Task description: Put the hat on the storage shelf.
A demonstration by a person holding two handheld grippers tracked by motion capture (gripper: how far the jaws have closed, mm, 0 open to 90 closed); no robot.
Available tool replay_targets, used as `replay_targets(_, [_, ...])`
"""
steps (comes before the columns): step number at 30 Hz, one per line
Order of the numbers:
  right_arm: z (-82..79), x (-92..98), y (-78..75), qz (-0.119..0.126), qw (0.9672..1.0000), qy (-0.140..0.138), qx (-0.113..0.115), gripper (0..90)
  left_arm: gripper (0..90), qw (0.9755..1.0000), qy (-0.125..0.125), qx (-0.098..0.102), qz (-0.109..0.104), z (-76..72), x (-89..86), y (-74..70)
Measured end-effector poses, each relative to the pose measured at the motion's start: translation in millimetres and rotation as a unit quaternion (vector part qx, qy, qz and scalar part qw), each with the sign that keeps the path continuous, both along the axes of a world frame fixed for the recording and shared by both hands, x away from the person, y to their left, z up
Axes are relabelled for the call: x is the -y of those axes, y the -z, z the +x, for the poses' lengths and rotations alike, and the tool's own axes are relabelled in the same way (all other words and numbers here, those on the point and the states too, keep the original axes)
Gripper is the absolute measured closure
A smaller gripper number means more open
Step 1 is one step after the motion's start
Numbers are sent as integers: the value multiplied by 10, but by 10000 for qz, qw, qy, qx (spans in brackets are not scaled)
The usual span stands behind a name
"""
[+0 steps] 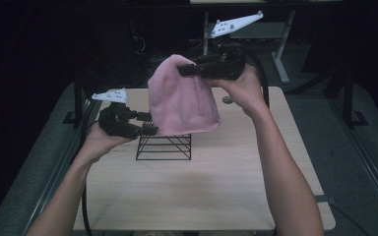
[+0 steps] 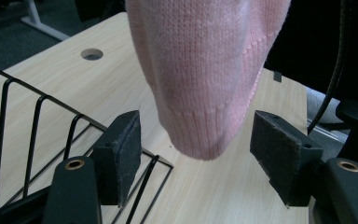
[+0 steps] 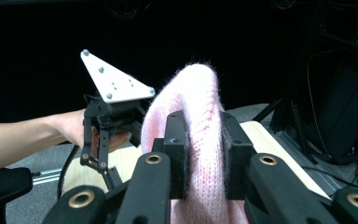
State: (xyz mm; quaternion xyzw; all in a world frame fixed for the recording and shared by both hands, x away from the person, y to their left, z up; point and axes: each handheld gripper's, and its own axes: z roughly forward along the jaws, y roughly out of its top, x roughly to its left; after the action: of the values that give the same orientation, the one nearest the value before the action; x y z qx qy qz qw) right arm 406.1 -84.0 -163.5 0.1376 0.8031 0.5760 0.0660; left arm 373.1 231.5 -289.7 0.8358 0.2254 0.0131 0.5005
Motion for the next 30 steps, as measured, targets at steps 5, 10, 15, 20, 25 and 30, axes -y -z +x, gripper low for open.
replay_targets(5, [11, -82, 7, -6, 10000, -52, 8, 757, 467, 9999, 100, -58, 7, 28, 1, 23])
replay_targets(10, [26, -139, 16, -11, 10000, -92, -5, 757, 589, 9997, 206, -93, -38, 29, -17, 16])
replay_targets(15, [51, -166, 12, 11, 10000, -79, 9, 757, 742, 9997, 227, -80, -55, 37, -79, -5])
replay_targets(20, [93, -173, 22, 15, 10000, -46, -30, 755, 784, 9999, 118, -49, -82, 56, -121, -20])
replay_targets(25, [140, -214, 48, -22, 10000, -24, -64, 754, 795, 9994, -295, 137, 112, 77, -189, -15])
replay_targets(30, [212, -254, 90, -80, 9999, 95, -110, 752, 801, 9978, -586, 258, 179, 105, -239, -13])
